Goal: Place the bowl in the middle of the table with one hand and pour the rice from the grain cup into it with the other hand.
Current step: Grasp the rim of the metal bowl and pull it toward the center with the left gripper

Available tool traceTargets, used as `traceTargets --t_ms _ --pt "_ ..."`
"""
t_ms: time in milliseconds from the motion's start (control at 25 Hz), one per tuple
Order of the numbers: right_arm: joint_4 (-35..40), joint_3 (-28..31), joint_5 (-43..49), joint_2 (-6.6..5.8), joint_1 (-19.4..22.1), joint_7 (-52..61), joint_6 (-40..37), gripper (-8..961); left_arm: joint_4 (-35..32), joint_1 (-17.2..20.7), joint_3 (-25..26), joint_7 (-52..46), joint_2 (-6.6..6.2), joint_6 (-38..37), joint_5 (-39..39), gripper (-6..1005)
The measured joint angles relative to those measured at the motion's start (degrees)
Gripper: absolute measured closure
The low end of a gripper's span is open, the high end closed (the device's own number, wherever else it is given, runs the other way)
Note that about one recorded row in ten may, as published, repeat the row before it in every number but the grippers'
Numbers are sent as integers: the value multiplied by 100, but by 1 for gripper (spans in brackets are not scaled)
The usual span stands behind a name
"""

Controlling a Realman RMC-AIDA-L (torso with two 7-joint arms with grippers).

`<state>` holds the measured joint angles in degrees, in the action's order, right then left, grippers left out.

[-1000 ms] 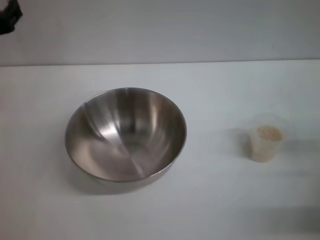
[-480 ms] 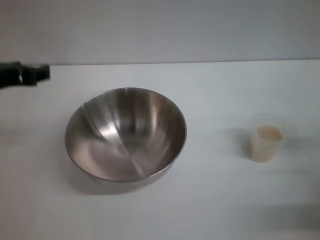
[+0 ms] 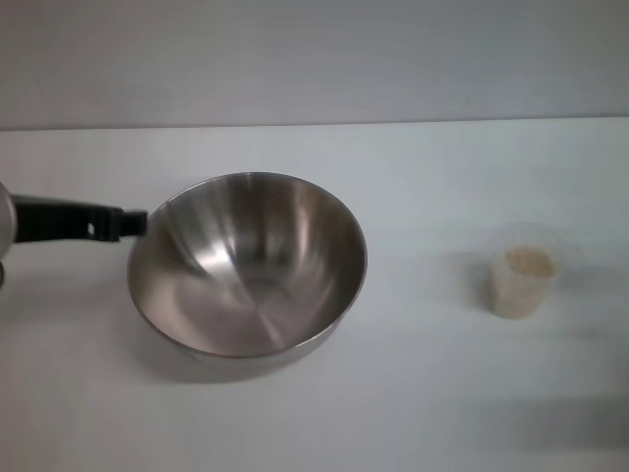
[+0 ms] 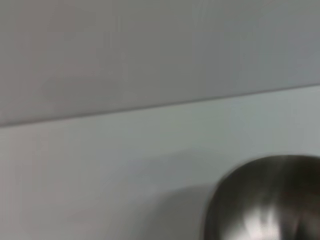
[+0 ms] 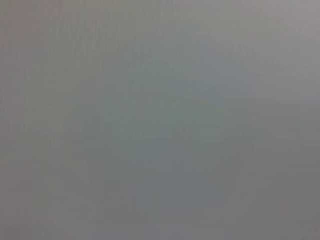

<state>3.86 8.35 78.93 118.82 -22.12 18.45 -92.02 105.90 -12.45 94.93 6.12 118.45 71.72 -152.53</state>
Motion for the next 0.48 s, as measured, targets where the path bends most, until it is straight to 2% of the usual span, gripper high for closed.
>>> traceTargets --t_ms 200,480 --pt "24 0 0 0 -10 0 2 337 -411 -101 -1 -9 -4 21 277 440" --pt "34 0 0 0 -11 0 14 337 -910 -220 -11 15 2 -233 285 451"
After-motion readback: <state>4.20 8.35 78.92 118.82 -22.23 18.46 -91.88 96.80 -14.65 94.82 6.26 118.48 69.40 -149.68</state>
